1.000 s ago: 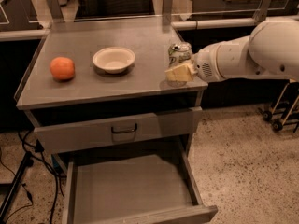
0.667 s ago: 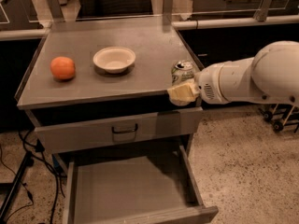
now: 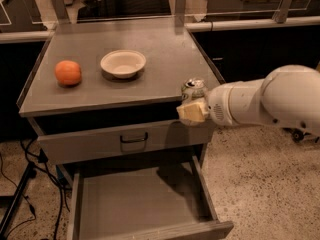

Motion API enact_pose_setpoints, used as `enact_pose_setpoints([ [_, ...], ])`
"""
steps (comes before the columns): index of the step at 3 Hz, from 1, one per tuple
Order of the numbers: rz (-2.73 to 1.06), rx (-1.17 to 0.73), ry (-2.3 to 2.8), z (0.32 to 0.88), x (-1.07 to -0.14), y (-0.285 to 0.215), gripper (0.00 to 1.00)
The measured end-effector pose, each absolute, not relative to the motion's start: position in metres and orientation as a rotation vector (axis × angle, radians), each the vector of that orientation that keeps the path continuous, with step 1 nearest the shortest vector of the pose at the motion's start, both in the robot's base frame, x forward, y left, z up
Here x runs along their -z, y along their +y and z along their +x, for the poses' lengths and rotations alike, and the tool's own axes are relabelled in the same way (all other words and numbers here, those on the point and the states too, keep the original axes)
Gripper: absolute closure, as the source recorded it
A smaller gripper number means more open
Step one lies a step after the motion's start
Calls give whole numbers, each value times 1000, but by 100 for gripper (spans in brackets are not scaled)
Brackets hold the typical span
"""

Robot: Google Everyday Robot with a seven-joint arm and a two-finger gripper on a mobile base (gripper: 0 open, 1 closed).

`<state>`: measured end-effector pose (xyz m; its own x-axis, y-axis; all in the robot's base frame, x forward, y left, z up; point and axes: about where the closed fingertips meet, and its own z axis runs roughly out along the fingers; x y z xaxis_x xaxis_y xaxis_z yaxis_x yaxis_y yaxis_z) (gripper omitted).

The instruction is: Place 7up can into middle drawer

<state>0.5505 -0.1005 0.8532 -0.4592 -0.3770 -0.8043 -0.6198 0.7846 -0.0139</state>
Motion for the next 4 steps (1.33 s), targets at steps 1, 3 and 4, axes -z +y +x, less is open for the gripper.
enact_pose_setpoints([
  [1,-678,-404,2142,535,-810,-90,100],
  [3,-628,-462,2173,519,-774,-79,100],
  [4,-558,-471,2196,514,-756,-71,100],
])
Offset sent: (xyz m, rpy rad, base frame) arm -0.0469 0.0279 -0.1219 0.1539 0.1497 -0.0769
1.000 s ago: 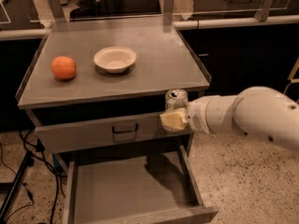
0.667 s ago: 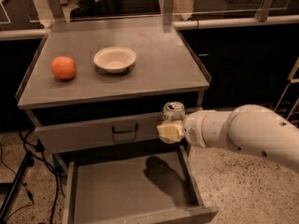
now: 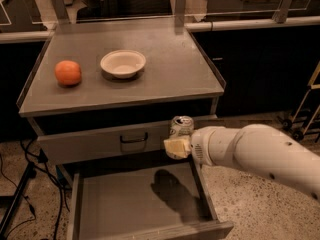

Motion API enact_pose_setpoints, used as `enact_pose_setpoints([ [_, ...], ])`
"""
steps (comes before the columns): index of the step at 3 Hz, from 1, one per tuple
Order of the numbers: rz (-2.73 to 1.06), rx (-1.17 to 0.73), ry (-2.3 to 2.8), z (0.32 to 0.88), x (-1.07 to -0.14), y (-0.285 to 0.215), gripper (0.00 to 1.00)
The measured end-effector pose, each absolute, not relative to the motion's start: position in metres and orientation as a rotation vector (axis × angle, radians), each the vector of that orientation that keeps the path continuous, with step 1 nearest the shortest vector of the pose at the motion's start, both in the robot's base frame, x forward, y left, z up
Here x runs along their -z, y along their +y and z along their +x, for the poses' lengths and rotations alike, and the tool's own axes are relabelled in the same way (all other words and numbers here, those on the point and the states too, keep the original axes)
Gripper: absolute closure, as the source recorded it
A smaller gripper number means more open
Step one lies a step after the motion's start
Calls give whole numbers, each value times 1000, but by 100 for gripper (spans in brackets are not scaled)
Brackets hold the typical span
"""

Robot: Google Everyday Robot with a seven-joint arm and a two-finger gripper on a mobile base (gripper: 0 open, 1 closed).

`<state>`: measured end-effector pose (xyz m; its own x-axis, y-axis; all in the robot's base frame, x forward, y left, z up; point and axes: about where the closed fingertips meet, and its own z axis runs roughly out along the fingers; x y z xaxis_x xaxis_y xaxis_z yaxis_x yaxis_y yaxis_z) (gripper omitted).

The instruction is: Place 7up can into middle drawer

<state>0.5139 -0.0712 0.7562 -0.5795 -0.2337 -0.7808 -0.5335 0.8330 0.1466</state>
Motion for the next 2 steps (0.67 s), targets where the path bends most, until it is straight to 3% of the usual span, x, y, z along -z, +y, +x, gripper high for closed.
enact_pose_setpoints([
  [2,-423,-447,2128,521,-693,-57,100],
])
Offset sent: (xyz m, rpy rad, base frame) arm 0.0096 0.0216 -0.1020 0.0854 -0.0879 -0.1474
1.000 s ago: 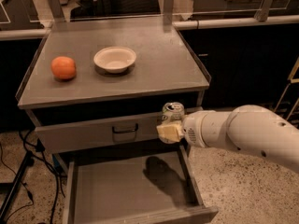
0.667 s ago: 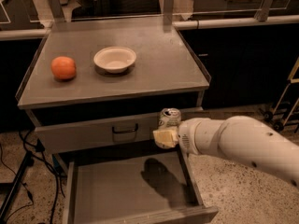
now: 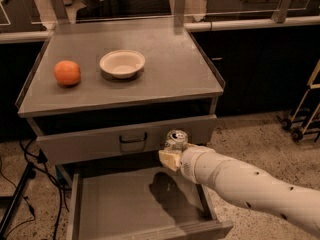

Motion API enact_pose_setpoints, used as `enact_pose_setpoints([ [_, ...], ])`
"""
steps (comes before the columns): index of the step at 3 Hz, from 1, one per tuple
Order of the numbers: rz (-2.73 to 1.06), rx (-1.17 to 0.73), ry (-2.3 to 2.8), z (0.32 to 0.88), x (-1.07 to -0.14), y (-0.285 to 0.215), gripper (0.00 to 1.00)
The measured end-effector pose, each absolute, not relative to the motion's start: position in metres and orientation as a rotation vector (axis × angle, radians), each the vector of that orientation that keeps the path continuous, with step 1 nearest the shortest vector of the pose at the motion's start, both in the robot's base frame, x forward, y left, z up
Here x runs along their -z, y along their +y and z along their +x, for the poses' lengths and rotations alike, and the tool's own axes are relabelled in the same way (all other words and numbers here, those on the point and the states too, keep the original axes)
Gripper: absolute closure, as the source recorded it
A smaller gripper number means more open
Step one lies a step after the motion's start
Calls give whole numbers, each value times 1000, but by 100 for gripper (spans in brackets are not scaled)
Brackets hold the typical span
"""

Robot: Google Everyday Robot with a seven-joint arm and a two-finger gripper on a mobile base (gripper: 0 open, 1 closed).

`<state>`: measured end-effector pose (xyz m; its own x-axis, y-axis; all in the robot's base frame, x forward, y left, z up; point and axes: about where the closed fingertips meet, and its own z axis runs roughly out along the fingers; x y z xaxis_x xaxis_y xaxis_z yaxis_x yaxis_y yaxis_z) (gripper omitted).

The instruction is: Place 7up can into middle drawer

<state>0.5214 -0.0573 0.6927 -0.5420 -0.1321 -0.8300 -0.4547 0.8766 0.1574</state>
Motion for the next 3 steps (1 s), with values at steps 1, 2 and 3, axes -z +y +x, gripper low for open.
enact_pose_setpoints([
  [1,-422,-448,2137,518,-689,-54,100],
  [2,-395,-426,2168,508,-665,-50,100],
  [3,-369,-414,2191,505,-609,-26,100],
])
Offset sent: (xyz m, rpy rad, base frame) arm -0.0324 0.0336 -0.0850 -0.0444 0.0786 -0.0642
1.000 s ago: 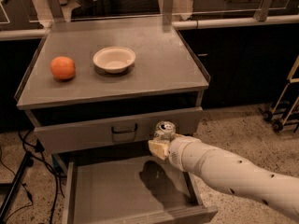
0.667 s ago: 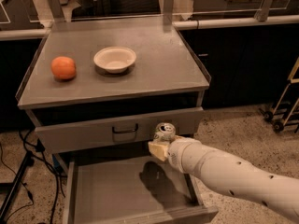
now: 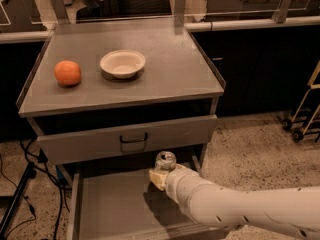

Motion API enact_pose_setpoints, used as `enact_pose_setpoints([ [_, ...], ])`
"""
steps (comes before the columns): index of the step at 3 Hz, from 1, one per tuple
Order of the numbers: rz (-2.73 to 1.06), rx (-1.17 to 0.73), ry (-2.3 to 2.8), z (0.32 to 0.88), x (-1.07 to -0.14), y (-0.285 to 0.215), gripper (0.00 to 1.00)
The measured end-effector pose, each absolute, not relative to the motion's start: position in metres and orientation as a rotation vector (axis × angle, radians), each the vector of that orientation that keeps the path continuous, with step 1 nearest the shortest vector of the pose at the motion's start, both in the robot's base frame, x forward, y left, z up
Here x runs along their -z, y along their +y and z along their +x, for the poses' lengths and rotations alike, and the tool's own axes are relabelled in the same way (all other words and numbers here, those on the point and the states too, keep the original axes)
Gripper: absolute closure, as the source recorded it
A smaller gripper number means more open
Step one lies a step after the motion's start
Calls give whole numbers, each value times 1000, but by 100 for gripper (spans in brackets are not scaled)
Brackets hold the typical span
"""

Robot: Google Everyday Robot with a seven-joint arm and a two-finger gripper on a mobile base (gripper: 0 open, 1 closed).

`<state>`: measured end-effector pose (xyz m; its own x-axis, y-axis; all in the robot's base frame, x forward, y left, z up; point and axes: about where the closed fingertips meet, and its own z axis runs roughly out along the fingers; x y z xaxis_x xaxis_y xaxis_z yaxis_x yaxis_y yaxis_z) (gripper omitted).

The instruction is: Place 7up can into middle drawer

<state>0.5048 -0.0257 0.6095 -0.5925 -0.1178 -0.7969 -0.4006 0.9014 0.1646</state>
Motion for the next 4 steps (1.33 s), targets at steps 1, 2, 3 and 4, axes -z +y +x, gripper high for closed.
enact_pose_setpoints([
  [1,-367,-413,2189,506,-610,-26,100],
  [2,-320,-408,2219,500,-589,-18,100],
  [3,-259,-389,2253,502,-545,-2,100],
  [4,-257,-388,2253,502,-544,-2,100],
])
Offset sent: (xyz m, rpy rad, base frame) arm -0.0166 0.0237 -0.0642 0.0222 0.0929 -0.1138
